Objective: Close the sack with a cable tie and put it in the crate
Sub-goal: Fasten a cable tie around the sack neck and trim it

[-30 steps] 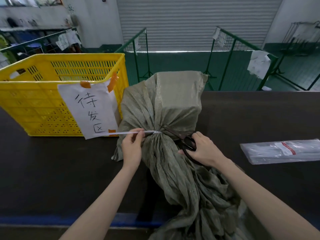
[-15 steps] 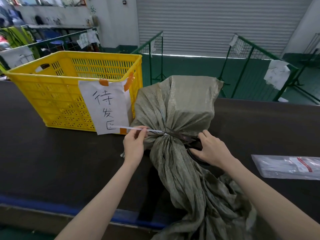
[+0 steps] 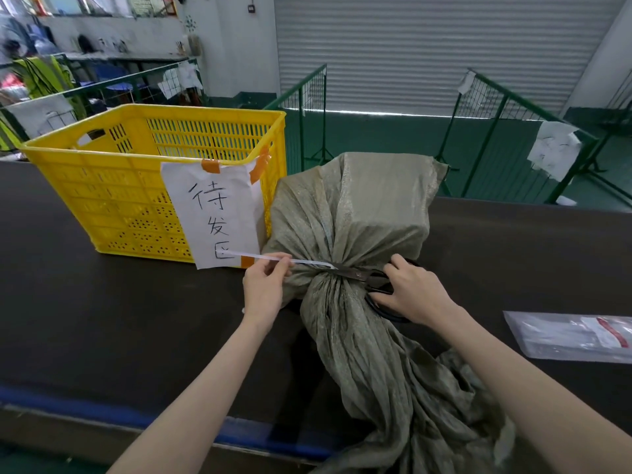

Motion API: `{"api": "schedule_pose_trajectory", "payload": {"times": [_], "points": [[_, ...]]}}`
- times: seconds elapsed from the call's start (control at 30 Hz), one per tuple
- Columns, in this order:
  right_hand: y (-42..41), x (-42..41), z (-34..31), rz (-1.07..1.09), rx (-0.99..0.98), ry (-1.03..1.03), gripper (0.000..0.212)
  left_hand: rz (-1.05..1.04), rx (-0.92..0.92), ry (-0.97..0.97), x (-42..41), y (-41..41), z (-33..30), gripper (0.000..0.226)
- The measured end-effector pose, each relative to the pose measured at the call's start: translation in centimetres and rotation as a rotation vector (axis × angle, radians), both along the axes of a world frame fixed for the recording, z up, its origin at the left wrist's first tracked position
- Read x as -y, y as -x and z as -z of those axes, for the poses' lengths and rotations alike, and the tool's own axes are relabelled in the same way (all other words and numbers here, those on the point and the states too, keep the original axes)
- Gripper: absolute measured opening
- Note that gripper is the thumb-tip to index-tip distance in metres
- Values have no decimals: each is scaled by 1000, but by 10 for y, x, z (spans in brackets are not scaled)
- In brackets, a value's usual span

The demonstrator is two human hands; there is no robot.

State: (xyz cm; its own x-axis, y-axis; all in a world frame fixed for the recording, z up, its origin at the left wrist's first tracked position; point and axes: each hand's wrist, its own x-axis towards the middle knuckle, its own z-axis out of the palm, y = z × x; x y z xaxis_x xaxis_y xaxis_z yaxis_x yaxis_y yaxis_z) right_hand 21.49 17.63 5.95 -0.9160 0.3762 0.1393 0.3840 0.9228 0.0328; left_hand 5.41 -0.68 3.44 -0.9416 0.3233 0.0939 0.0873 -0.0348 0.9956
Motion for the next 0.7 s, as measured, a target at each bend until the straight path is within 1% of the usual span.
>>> {"api": "schedule_pose_trajectory", "payload": {"times": [0.2, 0.37, 0.5, 0.7], "points": [[7, -5, 2, -43, 10, -76, 51, 16, 8, -2, 2, 6, -4, 10], [8, -11, 6, -95, 16, -103, 54, 37, 31, -11, 0, 8, -4, 10], [9, -13, 9, -71, 41, -133, 57, 64, 49, -28, -2, 10, -8, 11], [9, -13, 18, -83, 52, -88, 56, 131, 24, -12, -9, 15, -12, 9]]}}
